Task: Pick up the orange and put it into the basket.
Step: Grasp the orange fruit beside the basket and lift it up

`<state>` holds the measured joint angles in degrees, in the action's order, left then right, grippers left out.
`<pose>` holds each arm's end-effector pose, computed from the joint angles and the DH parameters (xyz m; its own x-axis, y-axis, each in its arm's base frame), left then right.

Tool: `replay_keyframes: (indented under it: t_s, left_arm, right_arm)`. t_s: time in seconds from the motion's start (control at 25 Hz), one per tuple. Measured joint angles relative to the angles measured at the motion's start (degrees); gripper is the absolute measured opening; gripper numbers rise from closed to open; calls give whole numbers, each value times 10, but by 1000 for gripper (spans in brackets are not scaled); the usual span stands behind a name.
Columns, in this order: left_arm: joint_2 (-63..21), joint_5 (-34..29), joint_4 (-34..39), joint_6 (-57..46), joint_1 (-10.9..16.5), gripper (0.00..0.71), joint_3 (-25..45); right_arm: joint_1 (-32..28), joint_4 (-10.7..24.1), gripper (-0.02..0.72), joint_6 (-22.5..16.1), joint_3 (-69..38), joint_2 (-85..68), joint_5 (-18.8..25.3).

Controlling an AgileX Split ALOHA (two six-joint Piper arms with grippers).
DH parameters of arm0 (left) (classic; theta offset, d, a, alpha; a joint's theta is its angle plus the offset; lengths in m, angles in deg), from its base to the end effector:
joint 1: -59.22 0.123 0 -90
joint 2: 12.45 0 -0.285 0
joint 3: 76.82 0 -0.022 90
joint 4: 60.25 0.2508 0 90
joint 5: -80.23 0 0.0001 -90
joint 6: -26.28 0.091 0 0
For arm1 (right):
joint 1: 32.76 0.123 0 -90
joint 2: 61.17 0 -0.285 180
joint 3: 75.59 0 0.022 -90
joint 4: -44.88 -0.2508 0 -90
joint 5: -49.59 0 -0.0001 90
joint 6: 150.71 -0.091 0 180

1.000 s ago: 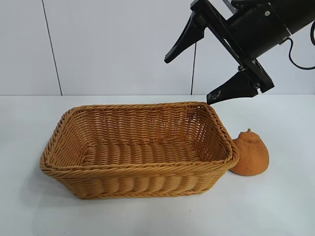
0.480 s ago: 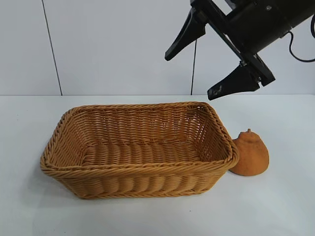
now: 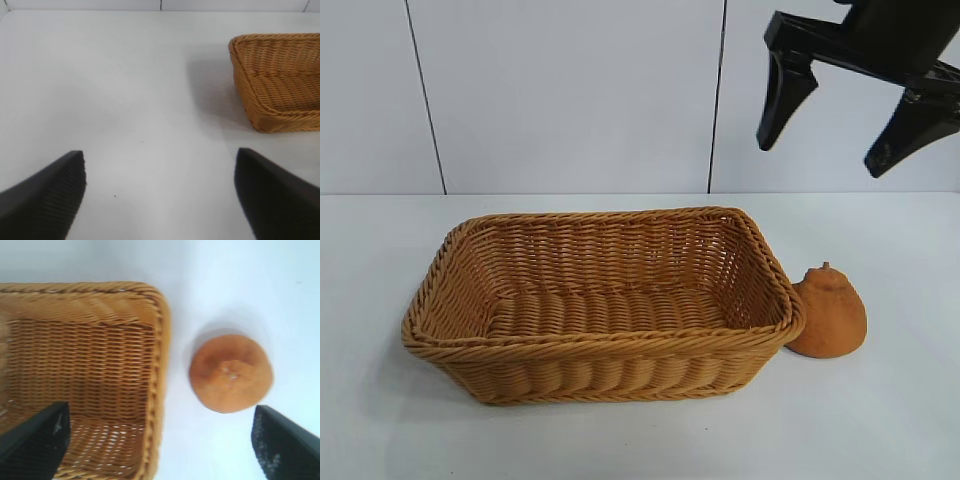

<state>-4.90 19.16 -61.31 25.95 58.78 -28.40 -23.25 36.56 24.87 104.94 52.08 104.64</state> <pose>-0.0060 -0.0014 0.2776 -0.4548 -0.0112 -0.8905 0.0154 0.9997 -0.0205 0.3649 0.0721 0.2201 -0.9807 -0.0032 -0.1954 -0.0329 0.9883 0.1490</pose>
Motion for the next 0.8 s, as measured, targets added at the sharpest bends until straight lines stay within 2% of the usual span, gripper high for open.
replay_keyframes:
  t_s: [0.12, 0.32, 0.48, 0.52, 0.6, 0.68, 0.72, 0.76, 0.8]
  left_arm:
    - [0, 0, 0, 0, 0, 581, 0]
    - [0, 0, 0, 0, 0, 581, 0]
    - [0, 0, 0, 0, 0, 581, 0]
    - [0, 0, 0, 0, 0, 581, 0]
    - [0, 0, 0, 0, 0, 581, 0]
    - [0, 0, 1, 0, 0, 581, 0]
    - [0, 0, 1, 0, 0, 581, 0]
    - [0, 0, 1, 0, 0, 581, 0]
    - [0, 0, 1, 0, 0, 581, 0]
  right_arm:
    - [-14, -13, 674, 6, 0, 43, 0]
    - [-15, -69, 674, 44, 0, 107, -1]
    - [-15, -69, 659, 44, 0, 147, -2]
    - [-15, -66, 612, 44, 0, 150, -2]
    - [-15, -62, 438, 44, 0, 151, -2]
    - [-15, -60, 154, 47, 0, 146, -1]
    - [-15, -57, 70, 49, 0, 139, -1]
    - [-15, -56, 28, 51, 0, 130, 0]
    - [-15, -52, 31, 52, 0, 118, 0]
